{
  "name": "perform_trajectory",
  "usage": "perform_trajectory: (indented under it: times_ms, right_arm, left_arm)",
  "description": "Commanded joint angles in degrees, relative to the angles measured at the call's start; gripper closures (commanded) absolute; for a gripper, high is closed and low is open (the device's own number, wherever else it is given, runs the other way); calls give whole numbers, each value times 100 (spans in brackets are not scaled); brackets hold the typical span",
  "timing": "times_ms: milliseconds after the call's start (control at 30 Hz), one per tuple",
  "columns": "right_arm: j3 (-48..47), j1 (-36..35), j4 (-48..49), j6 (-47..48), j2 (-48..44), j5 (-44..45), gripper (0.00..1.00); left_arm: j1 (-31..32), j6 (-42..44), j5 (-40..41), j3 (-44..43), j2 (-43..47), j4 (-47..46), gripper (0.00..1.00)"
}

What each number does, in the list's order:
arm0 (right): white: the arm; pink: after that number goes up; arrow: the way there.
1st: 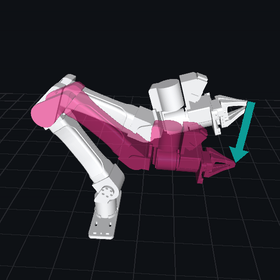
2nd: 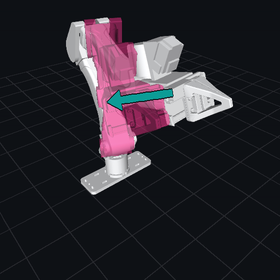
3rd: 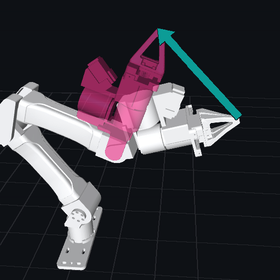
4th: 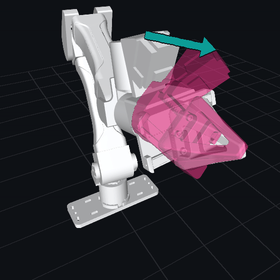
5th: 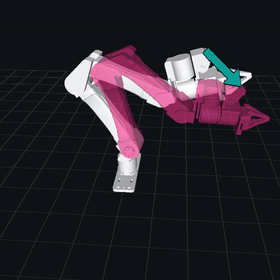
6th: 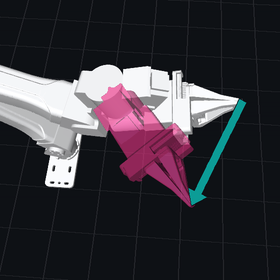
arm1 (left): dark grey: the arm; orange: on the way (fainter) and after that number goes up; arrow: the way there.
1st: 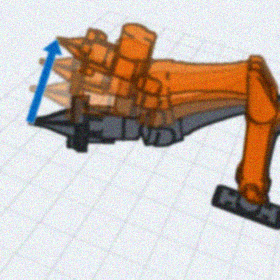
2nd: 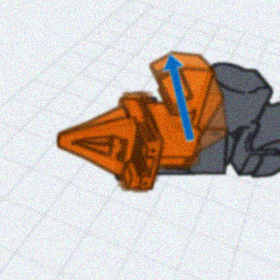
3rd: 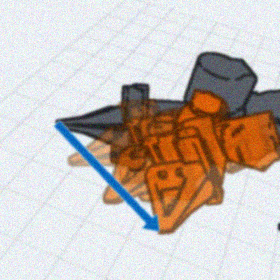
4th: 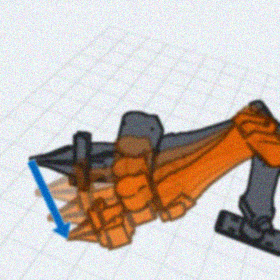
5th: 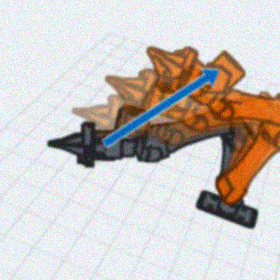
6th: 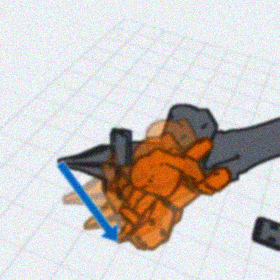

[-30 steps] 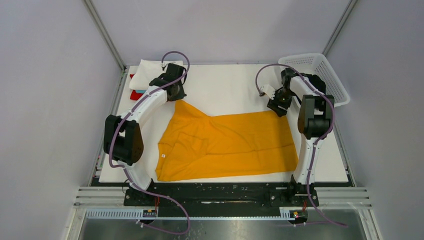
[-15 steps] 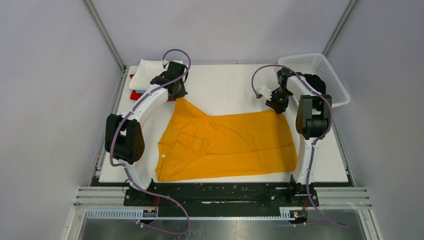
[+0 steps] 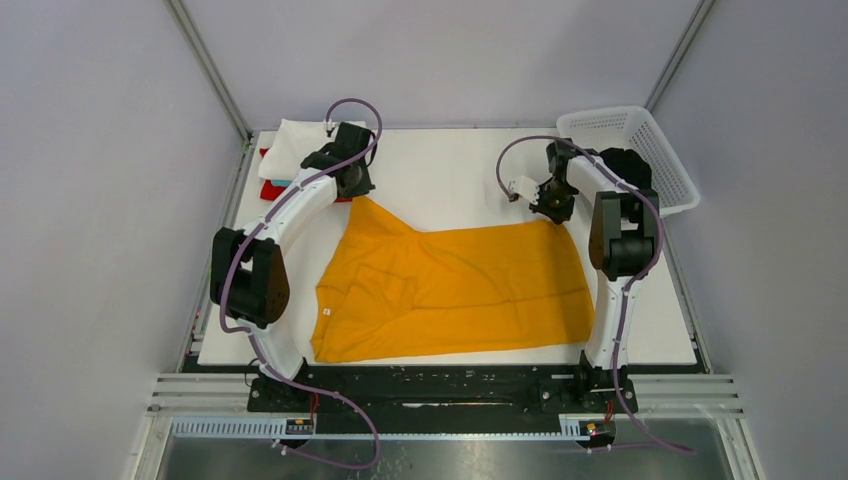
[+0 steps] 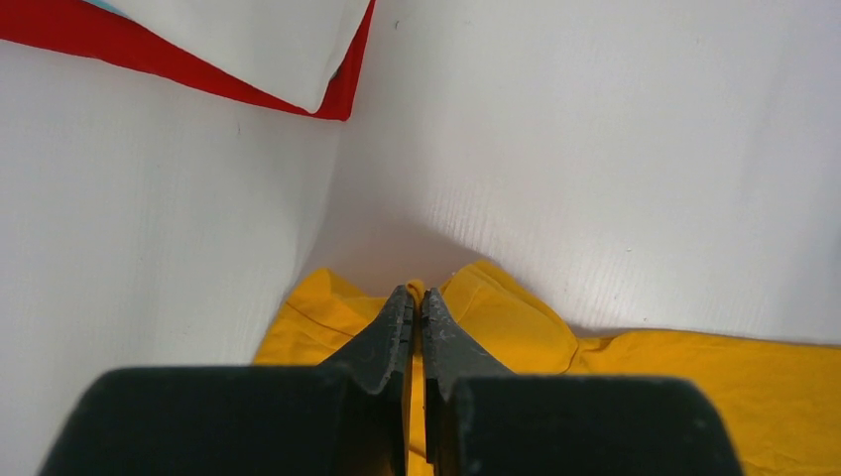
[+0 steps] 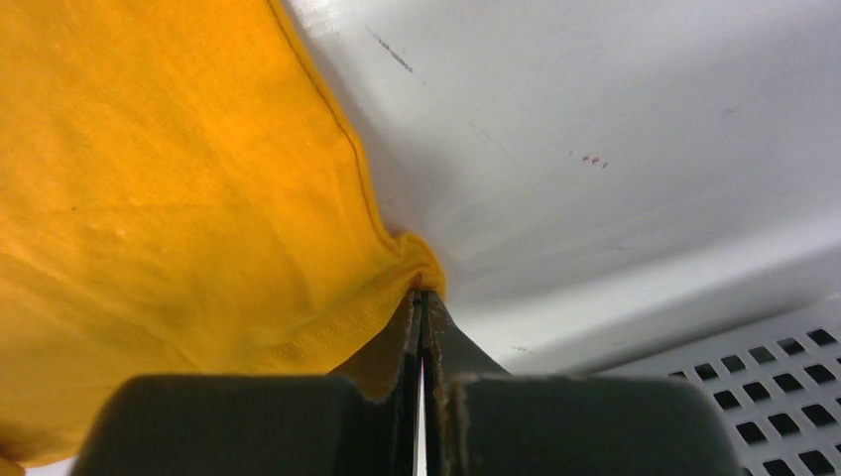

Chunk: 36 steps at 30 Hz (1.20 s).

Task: Fold and stack the t-shirts
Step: Grab the side of the flattened tshirt furthest away from the robot with both arms

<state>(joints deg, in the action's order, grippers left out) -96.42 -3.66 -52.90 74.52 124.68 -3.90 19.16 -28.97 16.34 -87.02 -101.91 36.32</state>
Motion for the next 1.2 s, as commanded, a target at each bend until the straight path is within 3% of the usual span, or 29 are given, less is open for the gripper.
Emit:
perform_trajectory:
  times_ms: [0, 400, 600, 633, 733, 800, 967, 1167]
  right_arm:
    - [504, -56, 612, -1, -619, 680, 100]
    - [2339, -233, 1834, 621, -2322, 784, 100]
    - [2390, -251, 1895, 580, -2343, 566, 100]
    - [2349, -249, 2005, 537, -2254, 558, 95]
    - [2110, -240, 2017, 505, -1939, 596, 59]
    - [1882, -217, 1938, 469, -1626, 593, 49]
    - [989, -89, 1328, 604, -883, 429, 44]
    - [-20, -12, -244, 899, -187, 132, 45]
  left_arm:
    - [71, -12, 13, -176, 51, -177, 100]
    - [341, -186, -55, 567, 578, -331, 100]
    - [519, -276, -126, 747, 685, -410, 100]
    - [529, -291, -126, 723, 651, -386, 100]
    - [545, -275, -84, 655, 650, -321, 100]
    - [545, -256, 20, 614, 653, -262, 100]
    - [543, -140, 201, 398, 544, -8, 100]
    - [545, -55, 181, 82, 387, 375, 100]
